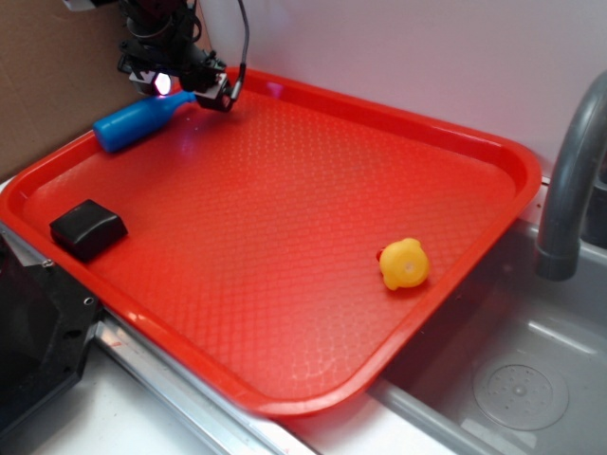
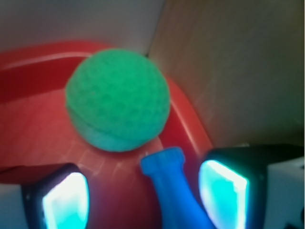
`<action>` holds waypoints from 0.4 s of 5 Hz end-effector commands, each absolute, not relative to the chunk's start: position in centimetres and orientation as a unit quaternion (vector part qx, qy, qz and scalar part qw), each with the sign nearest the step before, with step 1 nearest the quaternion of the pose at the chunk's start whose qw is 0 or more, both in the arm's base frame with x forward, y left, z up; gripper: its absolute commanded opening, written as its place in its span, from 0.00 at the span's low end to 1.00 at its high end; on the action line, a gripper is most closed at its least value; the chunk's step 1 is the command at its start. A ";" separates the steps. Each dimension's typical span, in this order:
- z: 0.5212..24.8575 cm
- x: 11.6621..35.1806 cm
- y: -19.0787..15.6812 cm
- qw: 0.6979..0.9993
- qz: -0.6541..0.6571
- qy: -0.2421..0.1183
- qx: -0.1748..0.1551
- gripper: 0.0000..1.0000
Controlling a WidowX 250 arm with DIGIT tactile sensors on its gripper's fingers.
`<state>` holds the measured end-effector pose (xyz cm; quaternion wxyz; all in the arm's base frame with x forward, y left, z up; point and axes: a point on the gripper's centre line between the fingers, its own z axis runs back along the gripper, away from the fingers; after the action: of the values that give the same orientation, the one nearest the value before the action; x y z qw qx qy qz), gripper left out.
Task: Grab the green ball.
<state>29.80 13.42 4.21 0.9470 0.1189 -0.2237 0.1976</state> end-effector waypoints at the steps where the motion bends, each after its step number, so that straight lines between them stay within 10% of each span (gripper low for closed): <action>1: 9.2 28.3 11.4 0.915 0.286 -0.273 0.073 1.00; 2: 8.0 30.0 12.8 0.914 0.285 -0.274 0.092 1.00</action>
<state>29.04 12.15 5.52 0.9234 0.0908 -0.2436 0.2824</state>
